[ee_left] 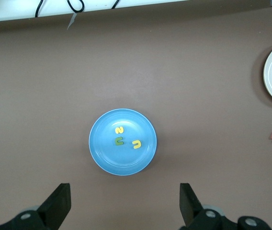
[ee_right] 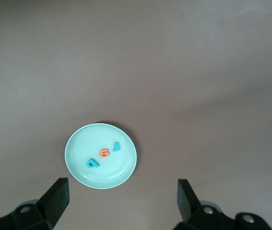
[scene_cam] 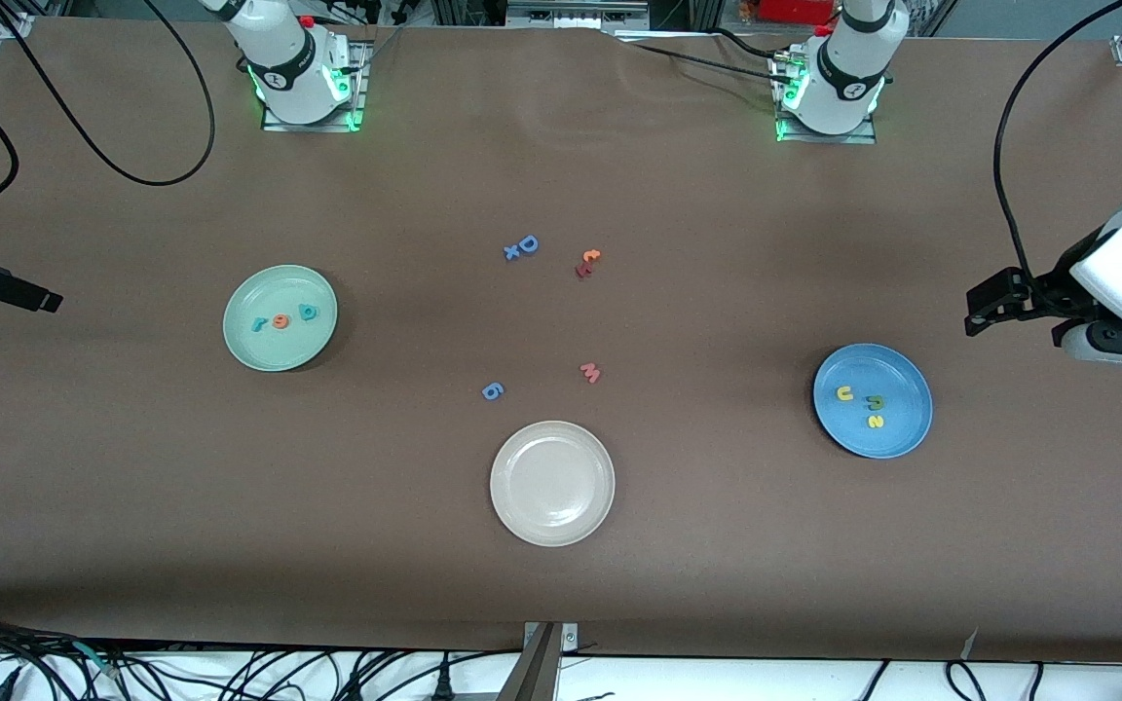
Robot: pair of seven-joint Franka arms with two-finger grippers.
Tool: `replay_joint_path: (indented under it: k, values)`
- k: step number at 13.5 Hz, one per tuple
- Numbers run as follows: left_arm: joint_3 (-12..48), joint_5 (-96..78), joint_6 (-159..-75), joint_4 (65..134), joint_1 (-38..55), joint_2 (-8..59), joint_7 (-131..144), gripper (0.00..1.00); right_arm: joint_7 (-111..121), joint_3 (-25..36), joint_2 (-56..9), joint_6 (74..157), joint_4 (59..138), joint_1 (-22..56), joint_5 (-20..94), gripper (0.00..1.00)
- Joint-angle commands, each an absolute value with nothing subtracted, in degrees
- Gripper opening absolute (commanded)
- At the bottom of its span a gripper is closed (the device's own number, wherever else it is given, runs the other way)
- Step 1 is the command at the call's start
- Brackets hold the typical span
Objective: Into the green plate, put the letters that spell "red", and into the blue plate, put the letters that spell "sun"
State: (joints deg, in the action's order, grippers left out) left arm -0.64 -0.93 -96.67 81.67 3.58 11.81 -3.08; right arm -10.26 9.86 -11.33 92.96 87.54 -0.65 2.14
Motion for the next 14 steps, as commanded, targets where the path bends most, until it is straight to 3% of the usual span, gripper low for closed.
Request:
replay_joint_path:
  k: [1,14]
  values:
    - [-1.67,-2.29,-97.82,84.2,4.48,9.67,-1.67,1.0,-9.05,9.41,-10.63,92.46,87.54,-0.97,3.43,1.0]
    - [-2.99,-1.67,-95.71,82.8,3.87,10.2,-10.71,1.0,-7.73,9.49,-10.28,92.9,85.87,-0.88,6.59,0.99]
